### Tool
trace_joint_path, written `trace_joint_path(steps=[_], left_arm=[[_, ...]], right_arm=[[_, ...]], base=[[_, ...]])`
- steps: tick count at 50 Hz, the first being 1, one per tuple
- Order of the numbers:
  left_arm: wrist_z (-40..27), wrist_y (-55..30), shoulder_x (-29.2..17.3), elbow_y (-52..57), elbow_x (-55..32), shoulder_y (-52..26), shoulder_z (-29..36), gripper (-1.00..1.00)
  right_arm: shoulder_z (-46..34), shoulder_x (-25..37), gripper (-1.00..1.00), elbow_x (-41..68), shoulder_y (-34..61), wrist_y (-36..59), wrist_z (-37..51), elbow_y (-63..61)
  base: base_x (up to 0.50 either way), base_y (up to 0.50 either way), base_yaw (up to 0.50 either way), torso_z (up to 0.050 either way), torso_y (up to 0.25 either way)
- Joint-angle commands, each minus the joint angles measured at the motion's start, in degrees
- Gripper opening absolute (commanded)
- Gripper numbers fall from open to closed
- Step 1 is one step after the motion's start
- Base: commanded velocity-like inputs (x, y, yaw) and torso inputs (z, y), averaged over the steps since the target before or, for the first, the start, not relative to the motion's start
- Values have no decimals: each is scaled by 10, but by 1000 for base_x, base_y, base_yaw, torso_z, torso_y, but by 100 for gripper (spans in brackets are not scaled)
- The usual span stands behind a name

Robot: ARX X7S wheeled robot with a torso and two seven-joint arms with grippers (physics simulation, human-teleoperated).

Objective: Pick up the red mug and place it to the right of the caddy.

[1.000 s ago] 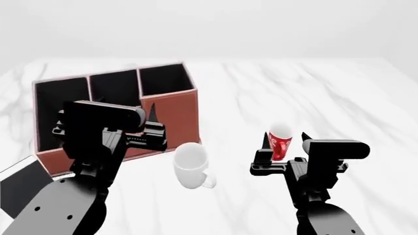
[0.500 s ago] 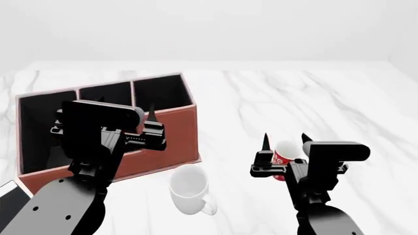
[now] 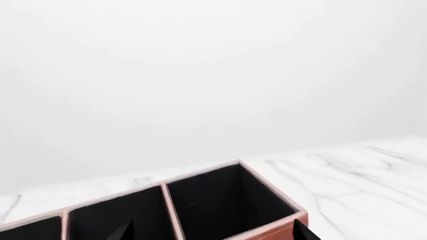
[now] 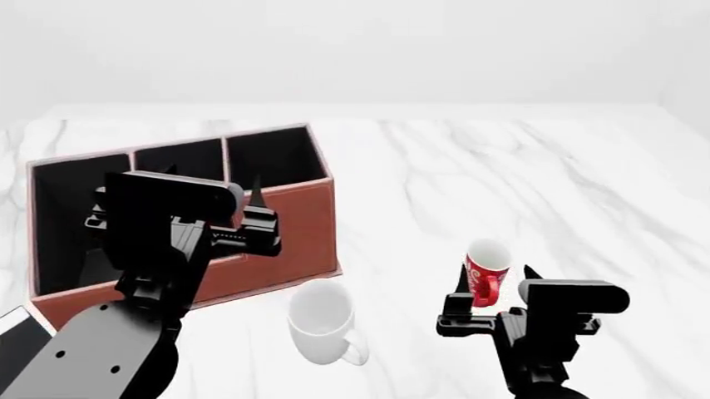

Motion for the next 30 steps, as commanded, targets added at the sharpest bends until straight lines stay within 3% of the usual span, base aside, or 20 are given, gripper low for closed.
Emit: trace_joint_path(steps=[1,30], left_arm=[[-3,0,-2,1,-3,0,0,100],[-8,2,-7,-4,-12,-1,-5,100]], right_arm=[[5,4,100,-1,-31,-22,4,19],[10,1,100,14,4,-13,9,109]], base=[[0,0,0,0,0],[0,0,0,0,0]])
